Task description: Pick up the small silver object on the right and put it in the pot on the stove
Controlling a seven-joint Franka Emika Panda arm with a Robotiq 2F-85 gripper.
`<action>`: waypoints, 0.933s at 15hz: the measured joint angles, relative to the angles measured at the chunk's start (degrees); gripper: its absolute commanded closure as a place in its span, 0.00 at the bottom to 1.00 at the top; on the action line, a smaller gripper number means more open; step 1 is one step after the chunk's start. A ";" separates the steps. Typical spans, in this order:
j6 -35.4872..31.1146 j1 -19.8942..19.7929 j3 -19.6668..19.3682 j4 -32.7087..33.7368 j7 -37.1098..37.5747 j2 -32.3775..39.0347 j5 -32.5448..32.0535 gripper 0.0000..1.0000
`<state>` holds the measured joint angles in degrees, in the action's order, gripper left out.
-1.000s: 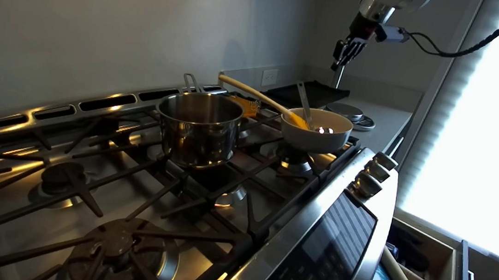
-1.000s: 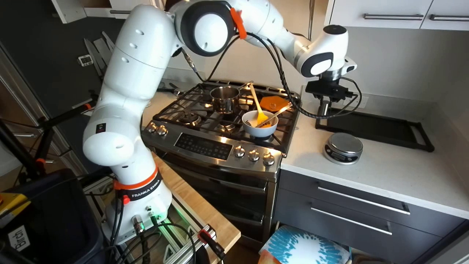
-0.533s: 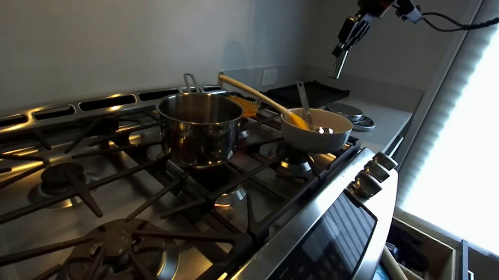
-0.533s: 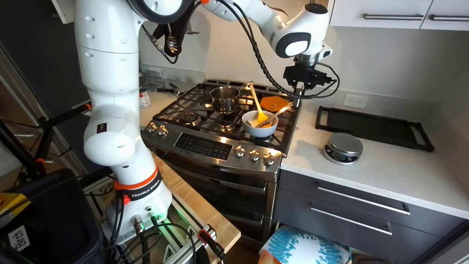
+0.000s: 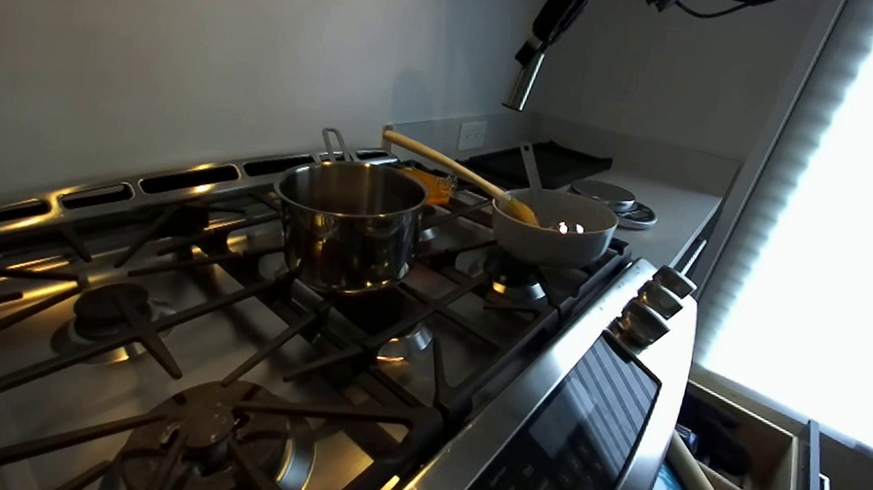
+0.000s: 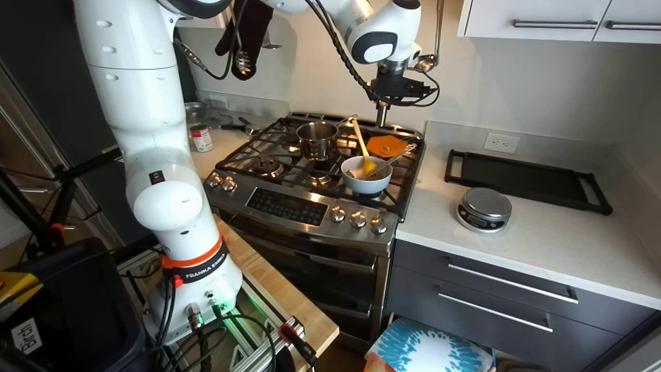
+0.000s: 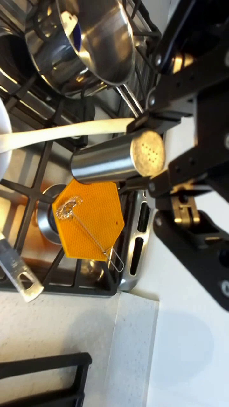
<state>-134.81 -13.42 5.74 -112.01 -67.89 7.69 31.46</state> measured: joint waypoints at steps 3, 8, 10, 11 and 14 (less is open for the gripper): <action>-0.02 0.92 -1.26 0.15 0.21 0.01 0.00 0.63; 0.09 2.25 -2.18 0.56 -1.40 0.13 0.00 0.88; 0.91 4.40 -1.19 1.31 -4.23 0.40 0.15 0.88; 1.69 5.63 -0.46 1.72 -5.29 0.46 0.35 0.88; 5.84 8.91 1.63 3.12 -8.39 0.79 1.44 0.88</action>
<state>-128.97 -4.51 7.37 -108.89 -76.28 8.47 32.90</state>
